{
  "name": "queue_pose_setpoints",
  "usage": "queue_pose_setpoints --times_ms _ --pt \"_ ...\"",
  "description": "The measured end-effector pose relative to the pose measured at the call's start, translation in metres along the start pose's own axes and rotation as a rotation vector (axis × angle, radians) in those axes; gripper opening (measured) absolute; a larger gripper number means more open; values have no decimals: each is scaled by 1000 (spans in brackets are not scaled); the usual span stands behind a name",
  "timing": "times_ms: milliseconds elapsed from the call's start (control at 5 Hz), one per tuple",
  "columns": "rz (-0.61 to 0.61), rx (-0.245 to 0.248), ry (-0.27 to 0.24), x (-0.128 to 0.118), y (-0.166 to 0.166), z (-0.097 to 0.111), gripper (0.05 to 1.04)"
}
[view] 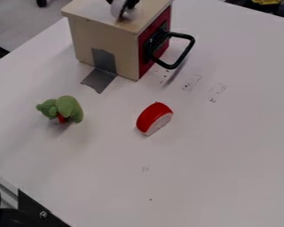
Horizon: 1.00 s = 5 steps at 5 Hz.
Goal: Grab the Mushroom from the top of the drawer and put it on the right side of the sushi
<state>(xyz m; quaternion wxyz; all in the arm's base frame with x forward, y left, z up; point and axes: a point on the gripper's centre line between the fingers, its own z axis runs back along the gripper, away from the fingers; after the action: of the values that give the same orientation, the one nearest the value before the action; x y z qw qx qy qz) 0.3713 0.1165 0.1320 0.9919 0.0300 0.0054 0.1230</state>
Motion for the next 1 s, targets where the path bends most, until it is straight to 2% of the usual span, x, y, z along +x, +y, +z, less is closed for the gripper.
queue_pose_setpoints --times_ms 200,400,800,1000 --pt "-40 -41 8 -18 -23 3 379" --pt "-141 -43 50 -38 -68 -11 368" --pt "-280 -13 85 -62 -123 -35 367" --pt "-352 17 133 -72 -152 -67 367"
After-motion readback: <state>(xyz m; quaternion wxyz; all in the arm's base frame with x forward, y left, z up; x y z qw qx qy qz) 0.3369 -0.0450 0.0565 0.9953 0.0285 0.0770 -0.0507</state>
